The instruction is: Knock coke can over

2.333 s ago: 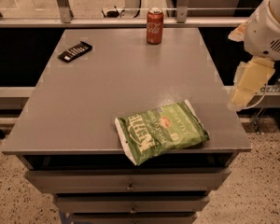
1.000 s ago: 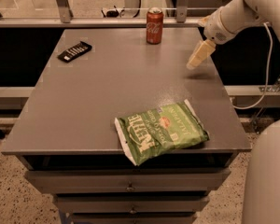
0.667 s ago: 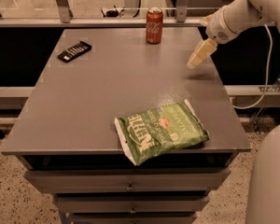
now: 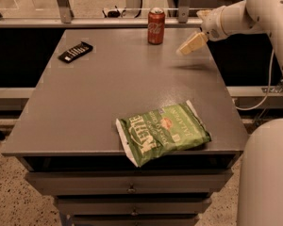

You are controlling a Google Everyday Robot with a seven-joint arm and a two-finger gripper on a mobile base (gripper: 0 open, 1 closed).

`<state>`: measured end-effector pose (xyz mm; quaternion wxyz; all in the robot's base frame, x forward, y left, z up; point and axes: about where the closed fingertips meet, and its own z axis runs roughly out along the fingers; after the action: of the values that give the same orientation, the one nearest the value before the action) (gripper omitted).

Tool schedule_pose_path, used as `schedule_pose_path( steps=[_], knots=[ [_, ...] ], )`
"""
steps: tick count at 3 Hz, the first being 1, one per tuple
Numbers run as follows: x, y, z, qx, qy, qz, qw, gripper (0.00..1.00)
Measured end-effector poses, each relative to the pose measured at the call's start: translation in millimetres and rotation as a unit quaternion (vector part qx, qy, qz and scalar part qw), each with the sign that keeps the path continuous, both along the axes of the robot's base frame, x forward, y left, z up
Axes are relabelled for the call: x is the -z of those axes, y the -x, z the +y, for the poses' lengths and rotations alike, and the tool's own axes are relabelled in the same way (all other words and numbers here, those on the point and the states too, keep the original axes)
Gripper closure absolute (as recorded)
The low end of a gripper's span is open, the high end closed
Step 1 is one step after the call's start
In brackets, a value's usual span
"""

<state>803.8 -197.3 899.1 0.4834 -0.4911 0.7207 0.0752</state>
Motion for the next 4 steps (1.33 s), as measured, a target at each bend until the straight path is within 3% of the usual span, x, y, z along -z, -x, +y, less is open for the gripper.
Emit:
schedule_pose_path(
  steps=[1, 4],
  knots=[
    [-12.5, -34.1, 28.2, 0.002, -0.064, -0.021, 0.9977, 0.0],
    [-23.2, -46.7, 87.4, -0.011, -0.14, 0.015, 0.99, 0.0]
  ],
)
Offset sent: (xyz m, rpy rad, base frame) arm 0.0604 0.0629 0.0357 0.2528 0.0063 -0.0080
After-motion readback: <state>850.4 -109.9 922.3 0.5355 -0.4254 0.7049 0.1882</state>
